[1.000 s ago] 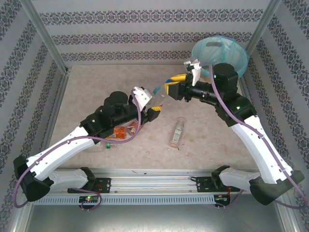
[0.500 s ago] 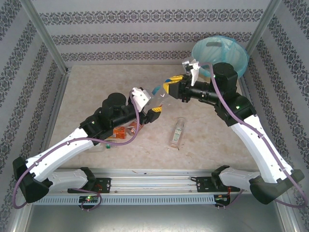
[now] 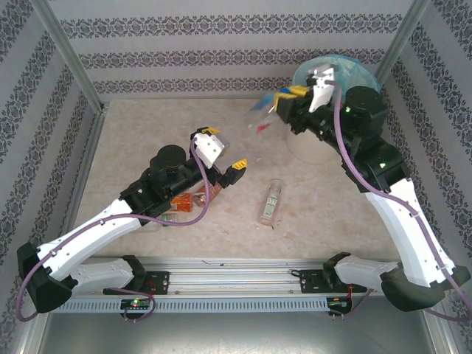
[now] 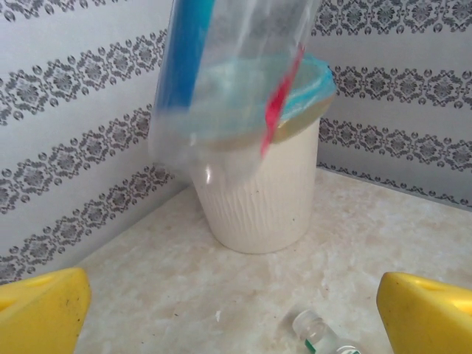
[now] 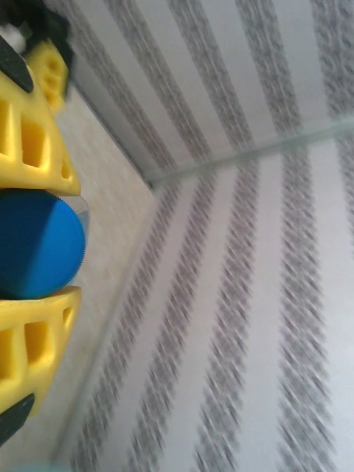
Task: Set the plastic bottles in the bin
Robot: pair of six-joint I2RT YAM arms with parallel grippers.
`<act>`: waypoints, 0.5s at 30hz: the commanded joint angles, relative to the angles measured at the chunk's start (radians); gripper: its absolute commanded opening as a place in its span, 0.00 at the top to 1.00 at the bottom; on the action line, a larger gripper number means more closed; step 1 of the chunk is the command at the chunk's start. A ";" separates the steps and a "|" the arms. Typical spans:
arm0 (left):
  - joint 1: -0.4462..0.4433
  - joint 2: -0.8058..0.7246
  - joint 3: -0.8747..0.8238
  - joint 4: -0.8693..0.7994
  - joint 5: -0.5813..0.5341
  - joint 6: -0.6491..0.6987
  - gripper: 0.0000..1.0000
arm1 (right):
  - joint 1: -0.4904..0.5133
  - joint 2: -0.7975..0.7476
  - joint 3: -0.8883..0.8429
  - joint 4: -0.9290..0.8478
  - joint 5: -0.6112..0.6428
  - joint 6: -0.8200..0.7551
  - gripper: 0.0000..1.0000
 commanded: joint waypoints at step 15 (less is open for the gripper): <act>0.004 0.299 0.294 -0.225 0.004 0.009 0.00 | -0.317 0.450 0.360 -0.063 0.373 -0.131 1.00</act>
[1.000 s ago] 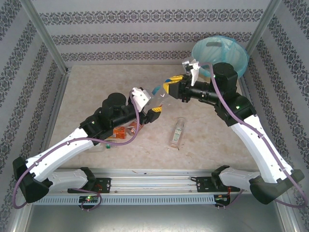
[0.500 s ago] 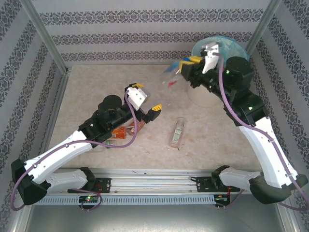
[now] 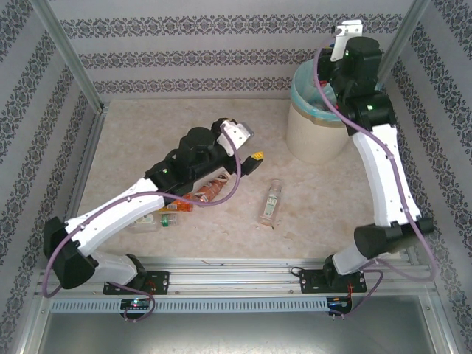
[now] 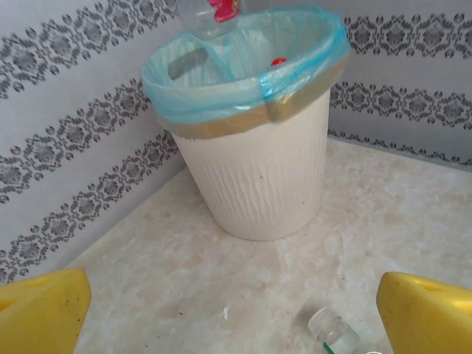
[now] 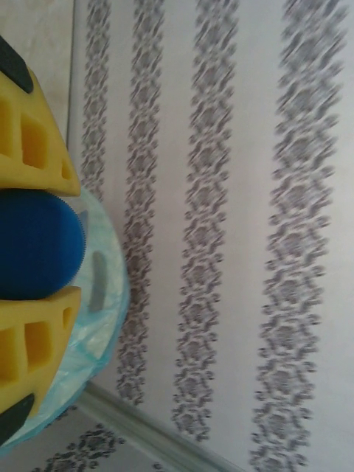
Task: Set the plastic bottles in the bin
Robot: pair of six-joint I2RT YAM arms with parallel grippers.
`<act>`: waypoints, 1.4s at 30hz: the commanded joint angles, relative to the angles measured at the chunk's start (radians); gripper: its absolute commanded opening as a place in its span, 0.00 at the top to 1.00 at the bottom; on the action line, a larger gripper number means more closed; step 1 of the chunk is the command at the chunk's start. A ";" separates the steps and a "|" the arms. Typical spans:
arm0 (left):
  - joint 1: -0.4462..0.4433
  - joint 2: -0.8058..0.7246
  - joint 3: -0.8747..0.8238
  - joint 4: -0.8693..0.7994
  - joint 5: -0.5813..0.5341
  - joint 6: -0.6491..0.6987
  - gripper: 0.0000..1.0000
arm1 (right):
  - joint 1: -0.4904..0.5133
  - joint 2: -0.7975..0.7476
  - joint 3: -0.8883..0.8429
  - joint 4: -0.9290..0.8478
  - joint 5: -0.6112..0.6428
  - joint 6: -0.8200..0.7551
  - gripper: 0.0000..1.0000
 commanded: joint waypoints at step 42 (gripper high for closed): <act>0.005 0.010 0.054 -0.173 -0.008 -0.061 0.00 | -0.187 0.399 0.101 -0.059 -0.492 0.077 0.63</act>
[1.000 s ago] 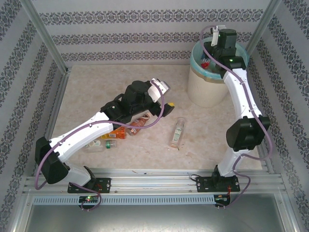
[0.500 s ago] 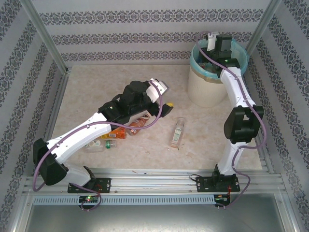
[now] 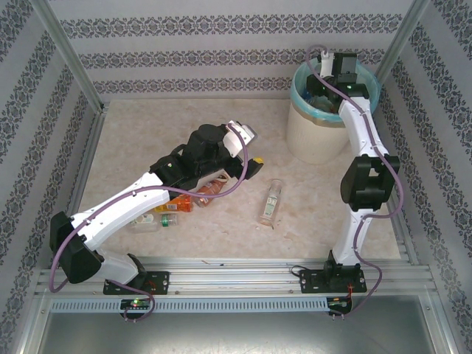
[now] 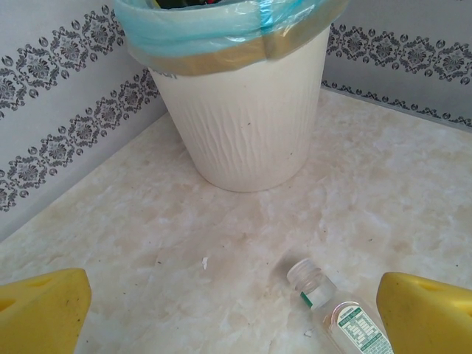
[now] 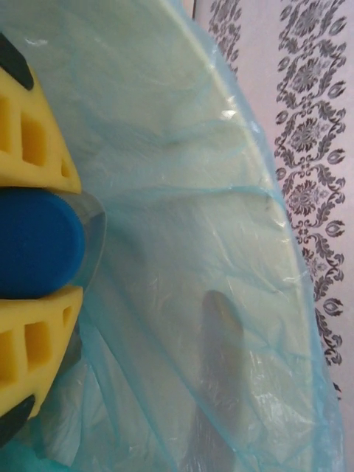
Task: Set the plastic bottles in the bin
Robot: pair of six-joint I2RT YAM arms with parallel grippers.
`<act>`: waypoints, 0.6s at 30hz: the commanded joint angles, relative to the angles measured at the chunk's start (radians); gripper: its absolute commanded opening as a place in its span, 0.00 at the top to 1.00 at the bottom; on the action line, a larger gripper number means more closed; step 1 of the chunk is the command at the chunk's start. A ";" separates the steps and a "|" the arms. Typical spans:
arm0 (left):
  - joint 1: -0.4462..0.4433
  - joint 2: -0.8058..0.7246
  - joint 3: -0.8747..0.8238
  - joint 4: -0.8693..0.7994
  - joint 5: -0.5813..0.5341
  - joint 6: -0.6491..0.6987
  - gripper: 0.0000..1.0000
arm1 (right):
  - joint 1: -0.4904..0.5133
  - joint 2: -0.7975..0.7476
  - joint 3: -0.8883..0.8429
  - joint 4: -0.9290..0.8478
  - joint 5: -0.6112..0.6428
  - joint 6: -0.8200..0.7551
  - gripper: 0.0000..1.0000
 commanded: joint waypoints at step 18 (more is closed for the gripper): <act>0.031 0.022 0.051 -0.107 -0.013 -0.008 0.00 | 0.053 -0.336 -0.073 -0.006 -0.166 0.195 0.58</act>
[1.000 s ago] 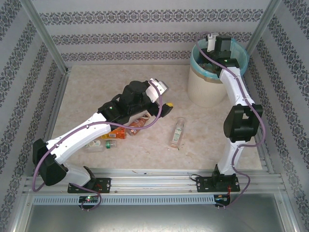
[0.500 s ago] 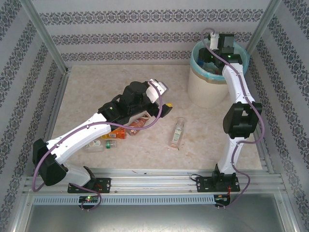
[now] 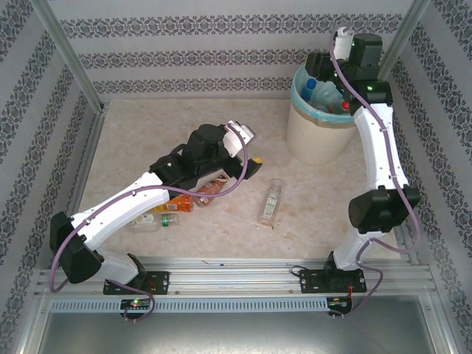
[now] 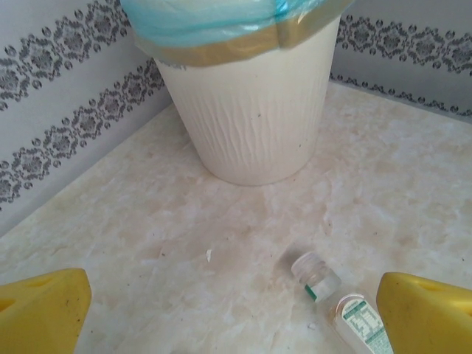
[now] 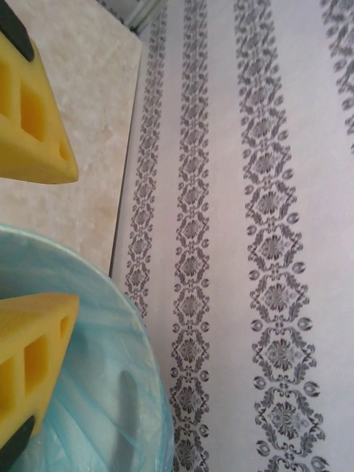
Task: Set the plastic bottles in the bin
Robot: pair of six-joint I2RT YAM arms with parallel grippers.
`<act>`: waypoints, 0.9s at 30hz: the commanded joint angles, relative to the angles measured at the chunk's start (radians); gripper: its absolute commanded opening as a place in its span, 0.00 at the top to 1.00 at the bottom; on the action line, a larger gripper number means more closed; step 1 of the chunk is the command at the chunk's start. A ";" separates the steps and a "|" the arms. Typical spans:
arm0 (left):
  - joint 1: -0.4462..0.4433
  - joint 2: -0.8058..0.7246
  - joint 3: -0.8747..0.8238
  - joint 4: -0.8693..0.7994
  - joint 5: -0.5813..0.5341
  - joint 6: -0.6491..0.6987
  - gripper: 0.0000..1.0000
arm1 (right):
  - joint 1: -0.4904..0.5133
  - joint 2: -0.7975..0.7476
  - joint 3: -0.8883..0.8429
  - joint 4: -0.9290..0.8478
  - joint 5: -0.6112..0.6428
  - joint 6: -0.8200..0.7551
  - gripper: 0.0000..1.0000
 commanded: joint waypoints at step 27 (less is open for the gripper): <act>-0.050 0.392 0.169 -0.442 0.211 -0.477 0.09 | 0.335 -0.923 -0.943 0.222 0.615 -0.020 0.56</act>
